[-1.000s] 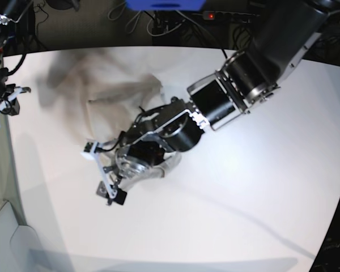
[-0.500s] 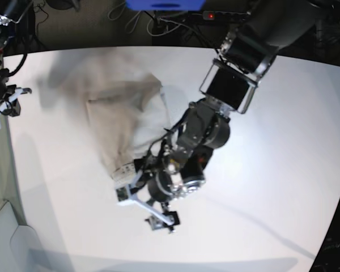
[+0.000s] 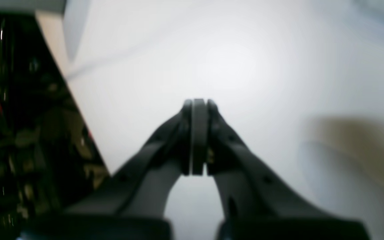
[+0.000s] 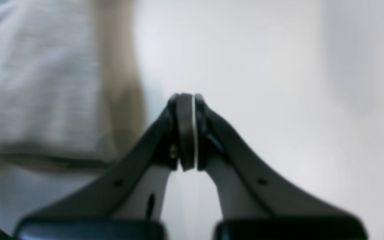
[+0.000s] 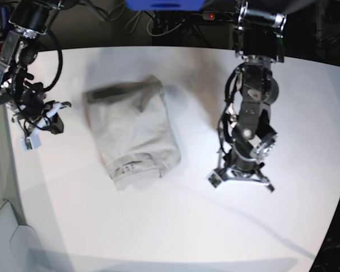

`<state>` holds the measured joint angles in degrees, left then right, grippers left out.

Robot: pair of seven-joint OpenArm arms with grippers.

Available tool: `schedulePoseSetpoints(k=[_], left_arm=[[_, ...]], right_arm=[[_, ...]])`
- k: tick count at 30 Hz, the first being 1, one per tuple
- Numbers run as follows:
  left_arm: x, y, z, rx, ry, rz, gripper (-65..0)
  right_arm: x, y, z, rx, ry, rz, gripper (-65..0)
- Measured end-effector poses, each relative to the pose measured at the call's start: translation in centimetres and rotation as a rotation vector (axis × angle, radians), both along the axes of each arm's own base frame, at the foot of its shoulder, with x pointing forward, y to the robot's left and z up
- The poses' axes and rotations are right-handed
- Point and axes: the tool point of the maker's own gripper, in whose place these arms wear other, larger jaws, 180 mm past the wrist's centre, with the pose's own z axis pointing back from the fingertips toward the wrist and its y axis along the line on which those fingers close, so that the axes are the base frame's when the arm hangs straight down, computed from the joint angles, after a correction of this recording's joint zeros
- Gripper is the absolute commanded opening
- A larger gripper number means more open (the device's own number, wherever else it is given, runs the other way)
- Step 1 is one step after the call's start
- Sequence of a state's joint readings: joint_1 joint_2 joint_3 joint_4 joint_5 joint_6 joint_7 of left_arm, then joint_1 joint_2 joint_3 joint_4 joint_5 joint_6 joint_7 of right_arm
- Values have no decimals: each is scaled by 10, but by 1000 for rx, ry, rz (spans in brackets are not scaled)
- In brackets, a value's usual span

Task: Layout the t-shirt on the table in an organized manner, then fold the t-shirt properly
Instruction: 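Tuck the bundle's edge with the right gripper to square it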

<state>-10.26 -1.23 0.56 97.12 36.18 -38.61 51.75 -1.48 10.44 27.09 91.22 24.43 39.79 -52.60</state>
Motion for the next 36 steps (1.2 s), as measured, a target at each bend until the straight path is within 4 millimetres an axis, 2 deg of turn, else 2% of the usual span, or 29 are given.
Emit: schedulePoseSetpoints(k=[3, 8, 12, 18, 21, 24, 27, 29, 31, 36], left_arm=[[-13, 33, 5, 12, -13, 69, -649], [-37, 71, -10, -76, 25, 173, -649], [-58, 118, -17, -57, 53, 272, -649], [-72, 165, -9, -101, 26, 376, -649], [-83, 180, -10, -111, 30, 412, -649], [-90, 187, -12, -120, 37, 427, -649], [-94, 190, -14, -115, 44, 433, -649], [-96, 191, -15, -118, 46, 438, -649], [-98, 195, -14, -113, 45, 452, -649], [-115, 200, -13, -92, 48, 466, -649]], right_arm=[[-1, 12, -5, 24, 6, 7, -650], [-13, 44, -22, 43, 60, 98, -650], [-28, 61, -35, 64, 102, 130, -650], [-46, 84, -46, 91, 122, 184, -650], [-57, 85, -52, 94, 144, 186, -650], [-53, 76, -40, 78, 101, 159, -650], [-40, 46, -11, 17, 13, 95, -650], [-34, 43, 9, -22, -43, 101, -650], [-30, 60, 23, -28, -78, 148, -650], [-27, 130, 33, 50, -101, 289, -650]])
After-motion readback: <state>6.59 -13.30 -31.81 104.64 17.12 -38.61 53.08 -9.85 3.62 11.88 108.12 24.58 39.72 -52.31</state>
